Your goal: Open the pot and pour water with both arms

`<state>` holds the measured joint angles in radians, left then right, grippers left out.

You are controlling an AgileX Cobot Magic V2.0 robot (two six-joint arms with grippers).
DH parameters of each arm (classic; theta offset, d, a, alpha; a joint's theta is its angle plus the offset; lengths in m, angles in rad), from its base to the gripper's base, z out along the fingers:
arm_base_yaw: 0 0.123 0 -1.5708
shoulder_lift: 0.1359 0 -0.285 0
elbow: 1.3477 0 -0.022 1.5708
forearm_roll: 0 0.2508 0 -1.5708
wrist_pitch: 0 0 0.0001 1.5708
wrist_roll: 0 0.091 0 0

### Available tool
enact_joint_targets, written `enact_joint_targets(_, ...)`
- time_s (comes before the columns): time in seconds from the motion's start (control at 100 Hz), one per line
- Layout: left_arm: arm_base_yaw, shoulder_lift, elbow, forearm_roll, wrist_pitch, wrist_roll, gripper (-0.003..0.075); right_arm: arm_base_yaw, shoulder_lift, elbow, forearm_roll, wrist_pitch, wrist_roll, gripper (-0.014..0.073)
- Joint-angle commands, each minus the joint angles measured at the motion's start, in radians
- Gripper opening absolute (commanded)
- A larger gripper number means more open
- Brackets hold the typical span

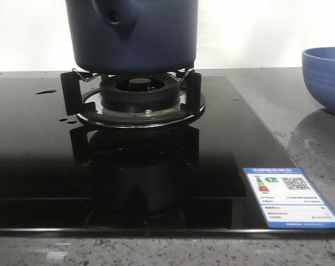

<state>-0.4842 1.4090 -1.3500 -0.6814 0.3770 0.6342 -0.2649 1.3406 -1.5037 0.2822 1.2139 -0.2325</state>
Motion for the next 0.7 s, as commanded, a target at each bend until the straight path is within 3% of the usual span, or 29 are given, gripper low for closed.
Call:
enact_joint_targets(0.0,-0.017,-0.017,-0.043,-0.035,-0.079,0.011,0.0327,-0.004,-0.037,-0.033,0.022,-0.027,-0.002,0.057)
enact_joint_targets(0.69,-0.017,0.069,-0.043,-0.032,-0.044,0.017,0.0327,-0.004,-0.038,-0.029,0.038,-0.037,-0.002,0.057)
